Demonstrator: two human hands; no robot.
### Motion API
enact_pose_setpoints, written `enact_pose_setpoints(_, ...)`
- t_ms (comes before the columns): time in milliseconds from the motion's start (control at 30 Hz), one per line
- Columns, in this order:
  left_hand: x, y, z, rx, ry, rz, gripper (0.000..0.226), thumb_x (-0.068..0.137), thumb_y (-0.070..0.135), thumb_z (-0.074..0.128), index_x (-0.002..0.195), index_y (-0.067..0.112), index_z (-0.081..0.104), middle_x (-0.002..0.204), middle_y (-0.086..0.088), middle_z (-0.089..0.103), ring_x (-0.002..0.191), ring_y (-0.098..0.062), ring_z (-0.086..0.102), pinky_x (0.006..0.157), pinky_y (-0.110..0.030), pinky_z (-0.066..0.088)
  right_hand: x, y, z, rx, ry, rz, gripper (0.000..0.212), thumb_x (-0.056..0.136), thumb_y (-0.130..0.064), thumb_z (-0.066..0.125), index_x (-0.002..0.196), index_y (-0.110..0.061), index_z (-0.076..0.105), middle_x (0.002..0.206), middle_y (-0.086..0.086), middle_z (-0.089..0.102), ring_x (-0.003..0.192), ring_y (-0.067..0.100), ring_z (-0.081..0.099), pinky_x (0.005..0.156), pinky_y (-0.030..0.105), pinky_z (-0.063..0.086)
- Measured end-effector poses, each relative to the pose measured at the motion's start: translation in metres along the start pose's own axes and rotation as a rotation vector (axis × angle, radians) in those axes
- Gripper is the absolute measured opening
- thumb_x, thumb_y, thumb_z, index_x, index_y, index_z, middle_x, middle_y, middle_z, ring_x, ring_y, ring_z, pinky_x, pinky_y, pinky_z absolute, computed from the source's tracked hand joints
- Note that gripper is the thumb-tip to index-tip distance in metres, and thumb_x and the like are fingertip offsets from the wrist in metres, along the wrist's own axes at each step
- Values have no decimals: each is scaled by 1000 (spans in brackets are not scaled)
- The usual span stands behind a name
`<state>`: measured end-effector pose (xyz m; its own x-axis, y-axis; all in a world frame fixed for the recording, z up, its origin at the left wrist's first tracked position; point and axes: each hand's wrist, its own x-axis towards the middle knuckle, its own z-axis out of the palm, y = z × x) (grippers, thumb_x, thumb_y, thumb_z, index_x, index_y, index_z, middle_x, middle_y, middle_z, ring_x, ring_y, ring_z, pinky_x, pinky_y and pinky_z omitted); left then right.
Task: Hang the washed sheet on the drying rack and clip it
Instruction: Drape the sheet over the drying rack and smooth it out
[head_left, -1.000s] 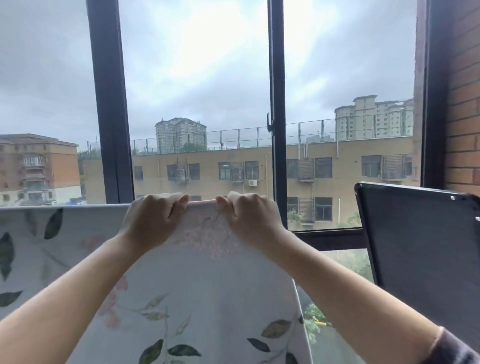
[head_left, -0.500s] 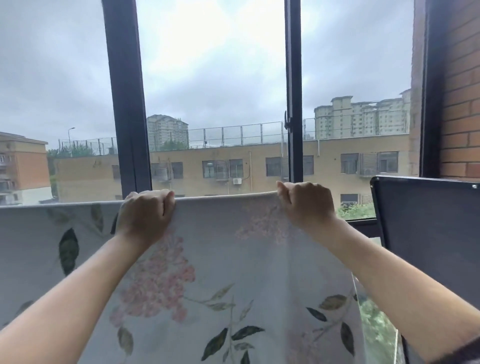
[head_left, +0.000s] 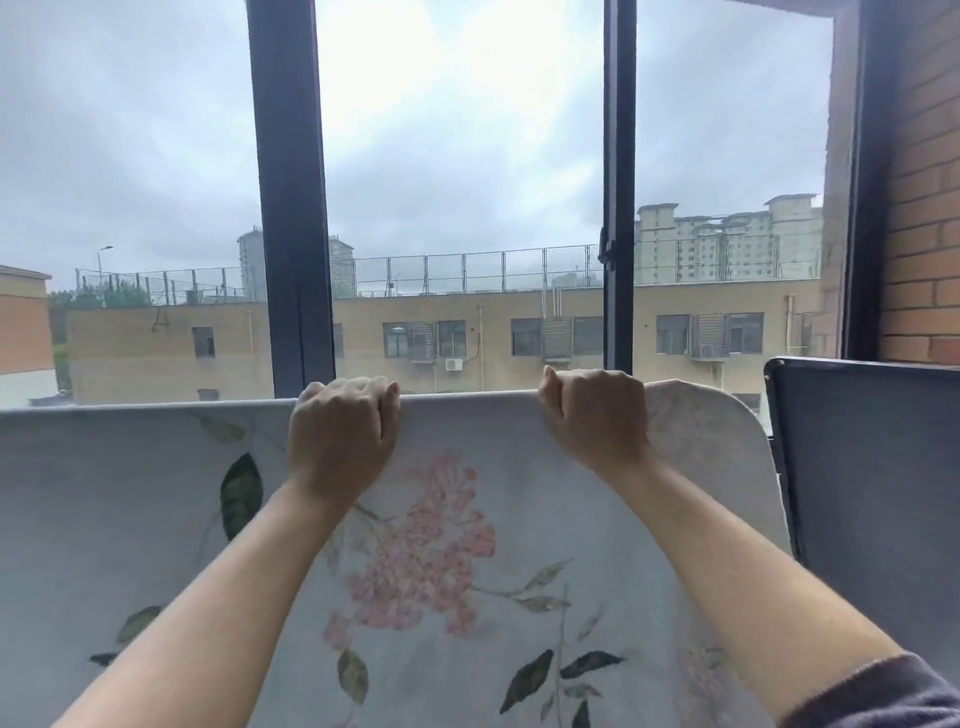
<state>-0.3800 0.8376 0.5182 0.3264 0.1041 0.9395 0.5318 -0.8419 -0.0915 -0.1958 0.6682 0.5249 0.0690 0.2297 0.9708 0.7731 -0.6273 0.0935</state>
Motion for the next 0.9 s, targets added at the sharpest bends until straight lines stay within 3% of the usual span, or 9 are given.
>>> enact_pose_setpoints(267,-18,-83,-13,78,78,-72,46,96,29,24,60,13,46,57,-7,57,51,-29,56,65,-41,46,0,5,4,3,94,-22,48,86,-29,39,42,-13,50,36,1,44,31,25,42,46,19,20)
enact_pose_setpoints(467,-19,-84,-12,51,137,-116,47,95,28,25,58,12,50,57,-7,59,54,-29,56,68,-39,45,0,-9,5,27,125,-31,47,88,-30,37,44,-17,48,38,0,44,33,24,43,47,20,21)
enact_pose_setpoints(567,-19,-82,-10,29,184,-110,42,96,28,26,58,19,42,55,-4,56,51,-24,51,66,-37,45,5,-47,14,64,142,-98,49,91,-32,36,47,-17,51,40,-2,47,33,23,45,45,20,24)
enact_pose_setpoints(700,-16,-76,-5,14,201,-118,41,96,28,27,59,21,43,54,-3,55,49,-22,49,66,-35,46,17,-129,23,108,107,-170,53,95,-38,30,48,-21,48,41,-7,35,32,16,34,40,18,28)
enact_pose_setpoints(900,-20,-91,-8,-16,172,-88,44,96,27,28,61,16,52,58,-3,58,55,-25,56,65,-34,46,26,-203,24,98,93,-71,54,92,-37,33,45,-20,53,37,-6,44,30,17,41,42,19,23)
